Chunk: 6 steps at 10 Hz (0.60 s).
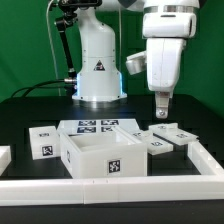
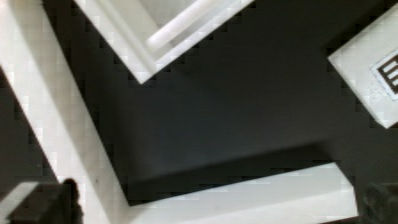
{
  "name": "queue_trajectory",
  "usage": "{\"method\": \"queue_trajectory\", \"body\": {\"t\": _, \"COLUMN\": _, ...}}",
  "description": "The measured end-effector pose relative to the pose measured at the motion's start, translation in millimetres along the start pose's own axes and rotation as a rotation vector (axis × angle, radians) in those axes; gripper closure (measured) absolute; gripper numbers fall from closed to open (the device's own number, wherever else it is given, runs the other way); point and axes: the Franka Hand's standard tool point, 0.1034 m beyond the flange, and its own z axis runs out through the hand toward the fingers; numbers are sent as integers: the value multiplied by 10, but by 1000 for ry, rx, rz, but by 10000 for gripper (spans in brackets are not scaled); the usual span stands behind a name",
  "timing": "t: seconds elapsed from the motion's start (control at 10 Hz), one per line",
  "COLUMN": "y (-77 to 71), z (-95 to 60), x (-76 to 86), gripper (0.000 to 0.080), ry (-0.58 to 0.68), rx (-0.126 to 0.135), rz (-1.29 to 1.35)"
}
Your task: Assemble cabinet
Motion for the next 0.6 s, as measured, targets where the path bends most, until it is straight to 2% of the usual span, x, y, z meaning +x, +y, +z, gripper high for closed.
{"method": "queue_trajectory", "body": {"t": 0.2, "y": -4, "z": 9, "x": -34, "gripper": 3, "ry": 1, "rx": -2, "rz": -46}}
{"method": "queue_trajectory", "body": {"t": 0.4, "y": -57, "z": 79, "x": -298, "gripper": 3, "ry": 11, "rx": -9, "rz": -231}}
{"method": "queue_trajectory", "body": {"t": 0.6, "y": -57, "z": 169, "x": -581, "gripper": 3, "ry": 3, "rx": 9, "rz": -455}}
